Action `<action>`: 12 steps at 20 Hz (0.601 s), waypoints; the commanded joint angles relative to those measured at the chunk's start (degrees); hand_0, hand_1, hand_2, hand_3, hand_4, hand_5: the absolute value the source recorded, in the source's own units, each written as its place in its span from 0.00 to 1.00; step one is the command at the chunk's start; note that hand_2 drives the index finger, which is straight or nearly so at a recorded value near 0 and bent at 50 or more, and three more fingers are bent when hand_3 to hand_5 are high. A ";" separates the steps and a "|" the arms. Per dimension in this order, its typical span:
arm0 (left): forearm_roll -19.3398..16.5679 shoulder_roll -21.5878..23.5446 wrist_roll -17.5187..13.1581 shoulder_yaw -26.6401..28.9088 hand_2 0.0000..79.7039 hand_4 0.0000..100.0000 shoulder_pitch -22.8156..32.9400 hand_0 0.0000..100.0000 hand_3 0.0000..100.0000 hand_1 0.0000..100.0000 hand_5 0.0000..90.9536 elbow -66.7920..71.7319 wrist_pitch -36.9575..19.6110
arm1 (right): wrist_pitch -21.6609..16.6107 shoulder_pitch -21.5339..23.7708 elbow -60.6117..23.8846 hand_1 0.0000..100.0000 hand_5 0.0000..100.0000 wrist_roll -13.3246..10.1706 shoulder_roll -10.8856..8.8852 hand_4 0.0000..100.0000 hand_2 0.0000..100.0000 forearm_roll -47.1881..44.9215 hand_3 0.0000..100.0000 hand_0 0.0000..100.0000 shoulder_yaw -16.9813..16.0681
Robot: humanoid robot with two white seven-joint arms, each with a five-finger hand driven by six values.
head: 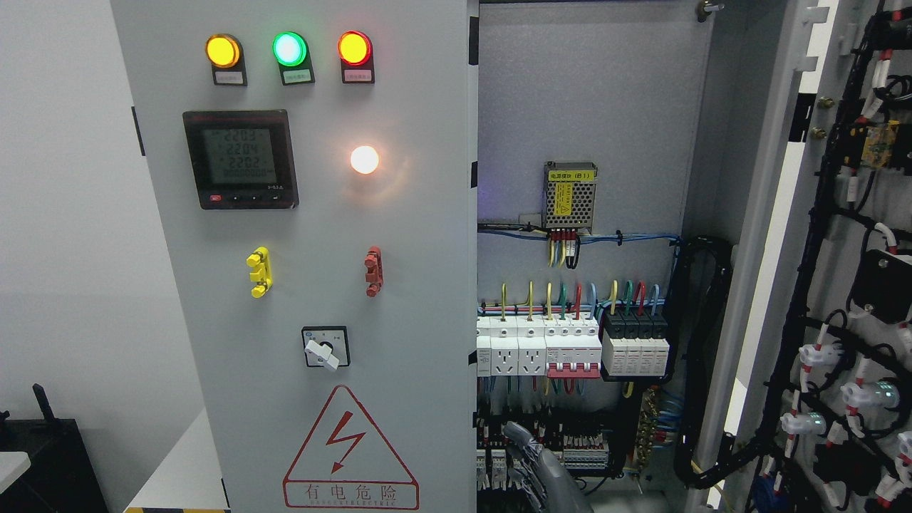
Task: Open door with both hands
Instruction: 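Raise the right hand toward the bottom of the grey door's edge, then push the right hand fingers into the gap at the door edge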
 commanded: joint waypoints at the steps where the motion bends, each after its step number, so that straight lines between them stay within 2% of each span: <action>1: 0.00 0.00 -0.04 0.00 0.00 0.03 -0.01 0.00 0.00 0.00 0.00 0.00 -0.13 | 0.12 -2.51 3.72 0.00 0.00 0.02 -0.04 0.00 0.00 -0.05 0.00 0.00 0.36; 9: 0.00 0.00 -0.04 0.00 0.00 0.03 -0.01 0.00 0.00 0.00 0.00 0.00 -0.13 | 0.12 -4.45 5.66 0.00 0.00 0.10 -0.39 0.00 0.00 -0.05 0.00 0.00 0.71; 12: 0.00 0.00 -0.04 0.00 0.00 0.03 -0.01 0.00 0.00 0.00 0.00 0.00 -0.04 | 0.12 -5.85 6.27 0.00 0.00 0.10 -1.44 0.00 0.00 -0.14 0.00 0.00 0.71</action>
